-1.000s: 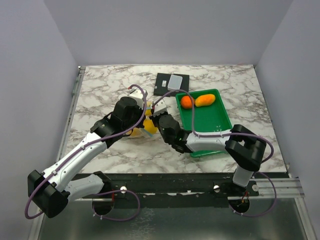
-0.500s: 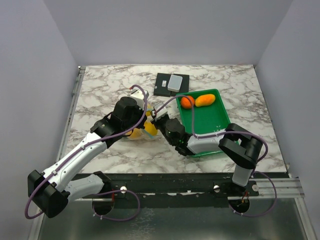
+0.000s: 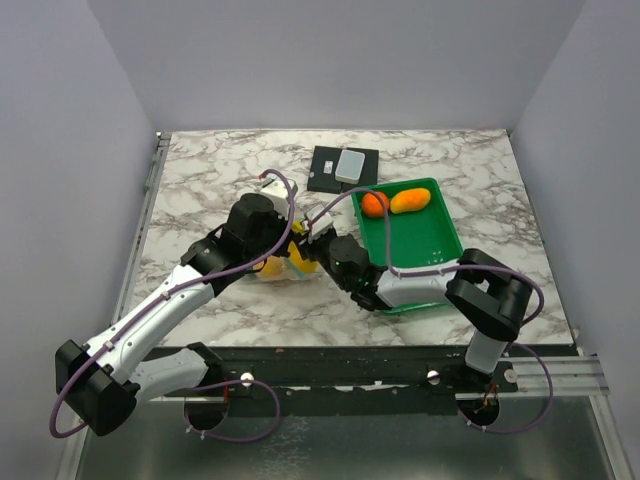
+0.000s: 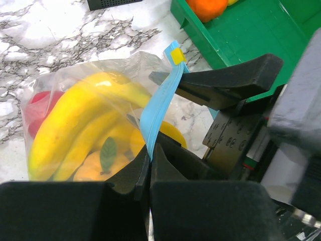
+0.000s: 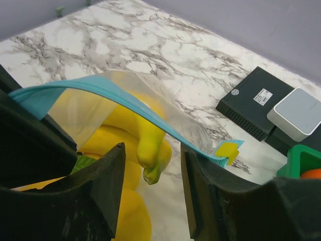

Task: Place the food in the zip-top bag and seal the zipper
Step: Place the fake fruit in the zipper food storage bag.

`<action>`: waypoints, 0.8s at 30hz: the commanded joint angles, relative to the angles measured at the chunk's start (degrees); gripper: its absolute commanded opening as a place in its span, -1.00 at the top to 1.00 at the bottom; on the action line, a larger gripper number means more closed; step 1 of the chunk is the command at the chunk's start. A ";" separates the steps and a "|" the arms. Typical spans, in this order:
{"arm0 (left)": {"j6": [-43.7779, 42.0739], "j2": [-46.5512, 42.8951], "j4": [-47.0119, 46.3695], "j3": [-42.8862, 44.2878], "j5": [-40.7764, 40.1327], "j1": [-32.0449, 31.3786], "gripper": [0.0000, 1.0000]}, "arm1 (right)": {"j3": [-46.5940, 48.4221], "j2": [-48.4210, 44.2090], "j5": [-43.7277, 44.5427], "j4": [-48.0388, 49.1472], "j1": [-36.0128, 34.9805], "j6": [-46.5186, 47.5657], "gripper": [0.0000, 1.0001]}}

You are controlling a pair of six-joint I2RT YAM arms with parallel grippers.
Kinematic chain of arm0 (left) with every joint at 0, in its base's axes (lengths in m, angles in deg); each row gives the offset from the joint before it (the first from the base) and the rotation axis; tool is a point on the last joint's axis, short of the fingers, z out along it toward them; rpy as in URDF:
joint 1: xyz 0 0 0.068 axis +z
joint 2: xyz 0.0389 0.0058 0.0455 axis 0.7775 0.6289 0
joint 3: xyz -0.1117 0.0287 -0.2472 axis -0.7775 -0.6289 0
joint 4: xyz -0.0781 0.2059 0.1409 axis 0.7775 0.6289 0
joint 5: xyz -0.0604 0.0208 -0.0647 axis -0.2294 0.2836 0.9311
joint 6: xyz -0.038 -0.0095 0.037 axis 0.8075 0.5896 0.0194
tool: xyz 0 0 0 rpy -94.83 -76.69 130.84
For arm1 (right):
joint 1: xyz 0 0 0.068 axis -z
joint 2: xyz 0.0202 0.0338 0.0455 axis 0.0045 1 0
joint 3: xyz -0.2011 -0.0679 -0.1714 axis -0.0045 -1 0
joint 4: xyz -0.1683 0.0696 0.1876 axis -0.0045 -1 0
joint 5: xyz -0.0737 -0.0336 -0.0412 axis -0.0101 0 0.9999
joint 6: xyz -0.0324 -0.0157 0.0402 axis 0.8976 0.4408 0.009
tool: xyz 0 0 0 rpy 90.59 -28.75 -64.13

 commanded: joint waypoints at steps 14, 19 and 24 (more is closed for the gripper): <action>1.61 -0.70 -1.71 -0.69 -4.64 0.41 1.00 | 3.61 -17.13 -0.85 -27.08 0.18 -7.29 -0.21; 1.71 -0.78 -1.62 -0.69 -5.00 0.45 1.00 | 4.14 -20.94 2.11 -34.93 0.18 -11.61 -0.24; 1.80 -0.96 -1.47 -0.60 -5.22 0.45 1.00 | 6.92 -23.20 9.26 -45.10 0.24 -14.85 -0.29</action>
